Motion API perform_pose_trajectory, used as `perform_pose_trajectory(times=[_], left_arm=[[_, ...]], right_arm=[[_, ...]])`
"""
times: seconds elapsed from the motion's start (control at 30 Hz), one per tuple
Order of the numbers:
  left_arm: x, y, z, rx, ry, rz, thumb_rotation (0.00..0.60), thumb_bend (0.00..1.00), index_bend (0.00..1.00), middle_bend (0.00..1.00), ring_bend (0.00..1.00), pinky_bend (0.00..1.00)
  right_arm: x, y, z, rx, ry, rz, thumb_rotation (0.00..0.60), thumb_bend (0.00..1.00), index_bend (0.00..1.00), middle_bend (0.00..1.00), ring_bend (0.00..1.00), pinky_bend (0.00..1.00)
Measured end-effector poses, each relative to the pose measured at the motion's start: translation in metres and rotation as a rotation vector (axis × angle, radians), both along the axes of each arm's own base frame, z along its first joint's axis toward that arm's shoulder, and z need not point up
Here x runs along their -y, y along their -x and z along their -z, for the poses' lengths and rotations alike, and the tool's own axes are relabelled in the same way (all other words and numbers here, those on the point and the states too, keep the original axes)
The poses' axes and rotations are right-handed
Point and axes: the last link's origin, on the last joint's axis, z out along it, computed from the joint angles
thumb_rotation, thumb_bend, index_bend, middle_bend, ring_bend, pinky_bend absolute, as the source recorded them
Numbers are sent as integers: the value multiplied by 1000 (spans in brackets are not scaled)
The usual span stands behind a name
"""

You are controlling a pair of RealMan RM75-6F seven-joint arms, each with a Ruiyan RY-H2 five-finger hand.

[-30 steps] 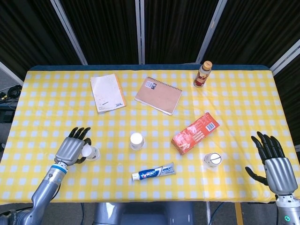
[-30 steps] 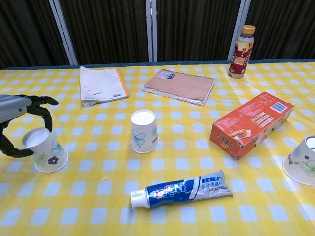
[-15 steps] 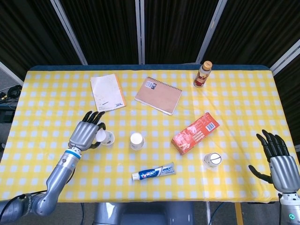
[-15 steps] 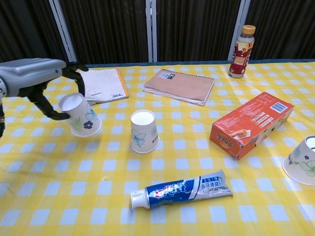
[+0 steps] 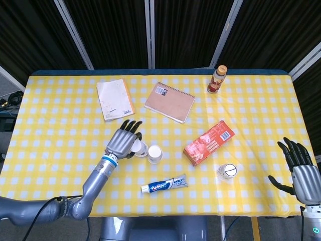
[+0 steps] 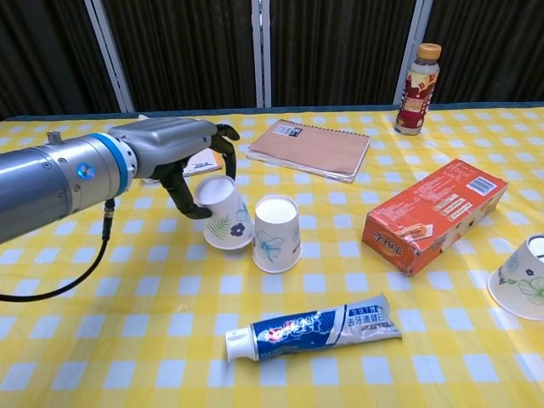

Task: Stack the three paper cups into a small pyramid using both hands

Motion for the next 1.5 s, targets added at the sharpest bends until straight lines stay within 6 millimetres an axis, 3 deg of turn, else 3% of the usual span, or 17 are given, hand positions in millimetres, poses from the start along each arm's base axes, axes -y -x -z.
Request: perform_pose_trajectory(times=[0.4, 0.43, 0.57, 0.6, 0.9, 1.17, 1.4, 1.5], left_arm=[[18, -6, 13, -10, 50, 18, 600, 295, 524, 0, 0, 0], [20, -7, 13, -3, 59, 18, 600, 293, 487, 0, 0, 0], [24, -8, 14, -2, 63, 31, 600, 257, 90, 0, 0, 0], [25, -7, 14, -4, 65, 33, 600, 252, 35, 0, 0, 0], [32, 4, -1, -16, 43, 48, 600, 247, 0, 0, 0, 0], [43, 44, -41, -6, -63, 20, 600, 247, 0, 0, 0, 0], [73, 126, -109, -19, -241, -104, 600, 247, 0, 0, 0, 0], [90, 149, -128, 16, -271, -146, 600, 248, 0, 0, 0, 0]], right_arm=[[-2, -2, 2, -6, -3, -8, 600, 87, 0, 0, 0, 0], [-3, -3, 3, -7, -3, -7, 600, 86, 0, 0, 0, 0], [-3, -3, 4, -11, -6, -7, 600, 87, 0, 0, 0, 0], [-3, -3, 4, -12, -6, -6, 600, 87, 0, 0, 0, 0], [-3, -2, 4, -18, -11, -3, 600, 86, 0, 0, 0, 0], [-6, -3, 11, -47, -56, 11, 600, 87, 1, 0, 0, 0], [-8, -17, 27, -67, -151, 7, 600, 87, 101, 0, 0, 0], [-6, -26, 37, -89, -206, -1, 600, 91, 156, 0, 0, 0]])
